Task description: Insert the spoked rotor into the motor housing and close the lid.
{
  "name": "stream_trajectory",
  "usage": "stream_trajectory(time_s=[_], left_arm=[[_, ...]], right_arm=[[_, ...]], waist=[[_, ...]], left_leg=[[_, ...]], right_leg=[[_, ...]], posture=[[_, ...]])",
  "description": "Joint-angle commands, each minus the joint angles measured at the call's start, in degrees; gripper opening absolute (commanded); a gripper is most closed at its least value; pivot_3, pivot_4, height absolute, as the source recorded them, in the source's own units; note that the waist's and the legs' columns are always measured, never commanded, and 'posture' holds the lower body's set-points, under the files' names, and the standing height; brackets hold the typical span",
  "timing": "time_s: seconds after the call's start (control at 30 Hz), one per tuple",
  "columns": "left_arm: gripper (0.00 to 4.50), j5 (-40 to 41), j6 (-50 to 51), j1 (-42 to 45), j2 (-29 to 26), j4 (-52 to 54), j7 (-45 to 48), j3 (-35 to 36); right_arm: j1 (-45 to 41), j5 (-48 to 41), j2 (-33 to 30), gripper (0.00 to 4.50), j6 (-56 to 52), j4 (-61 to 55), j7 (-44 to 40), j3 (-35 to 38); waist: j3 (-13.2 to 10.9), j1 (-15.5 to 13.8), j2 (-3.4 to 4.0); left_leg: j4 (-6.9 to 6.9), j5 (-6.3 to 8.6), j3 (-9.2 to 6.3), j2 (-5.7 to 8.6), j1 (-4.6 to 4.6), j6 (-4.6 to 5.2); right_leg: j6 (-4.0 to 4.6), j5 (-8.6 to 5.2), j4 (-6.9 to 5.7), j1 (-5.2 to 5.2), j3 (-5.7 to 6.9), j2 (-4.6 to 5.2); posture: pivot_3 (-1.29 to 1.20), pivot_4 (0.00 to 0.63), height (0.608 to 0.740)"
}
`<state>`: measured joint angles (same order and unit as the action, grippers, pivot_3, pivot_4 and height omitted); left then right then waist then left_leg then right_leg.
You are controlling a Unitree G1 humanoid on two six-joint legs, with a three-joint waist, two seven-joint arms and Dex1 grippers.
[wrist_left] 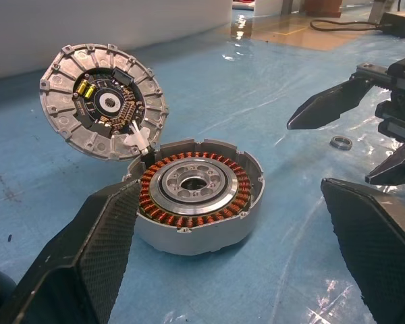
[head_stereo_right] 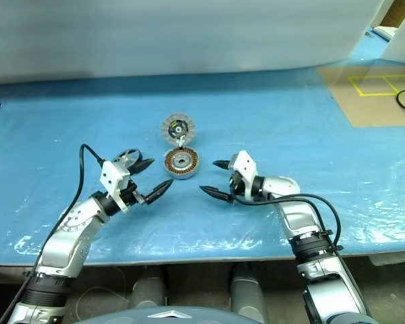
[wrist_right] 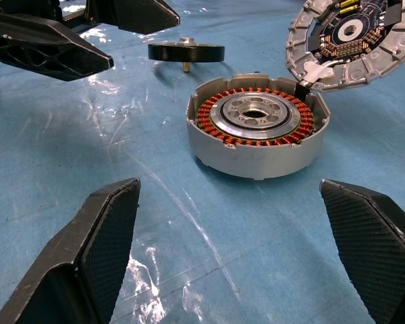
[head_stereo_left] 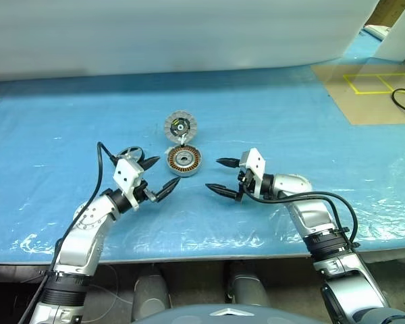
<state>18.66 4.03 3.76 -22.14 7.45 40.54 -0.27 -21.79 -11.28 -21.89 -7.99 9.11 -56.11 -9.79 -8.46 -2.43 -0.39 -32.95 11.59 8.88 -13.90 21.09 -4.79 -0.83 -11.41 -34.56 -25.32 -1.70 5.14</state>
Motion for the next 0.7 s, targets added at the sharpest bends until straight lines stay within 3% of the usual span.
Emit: stream_trajectory(time_s=[0.03, 0.7], left_arm=[[4.5, -0.11, -1.36, 0.02, -0.45, 1.39, 0.24, 0.69], [4.5, 0.27, -1.18, -0.8, -0.85, 1.97, 0.33, 1.42]], right_arm=[[-0.73, -0.38, 0.06, 4.49, 1.0, -0.88, -0.16, 0.14], [-0.94, -0.57, 0.2, 4.49, 0.76, -1.09, -0.11, 0.22]], waist=[[0.0, 0.0, 0.0], [0.0, -0.01, 0.0]], left_leg=[[0.0, 0.0, 0.0, 0.0, 0.0, 0.0], [0.0, 0.0, 0.0, 0.0, 0.0, 0.0]], right_leg=[[0.0, 0.0, 0.0, 0.0, 0.0, 0.0], [0.0, 0.0, 0.0, 0.0, 0.0, 0.0]], posture=[[0.0, 0.15, 0.74], [0.0, 0.15, 0.74]])
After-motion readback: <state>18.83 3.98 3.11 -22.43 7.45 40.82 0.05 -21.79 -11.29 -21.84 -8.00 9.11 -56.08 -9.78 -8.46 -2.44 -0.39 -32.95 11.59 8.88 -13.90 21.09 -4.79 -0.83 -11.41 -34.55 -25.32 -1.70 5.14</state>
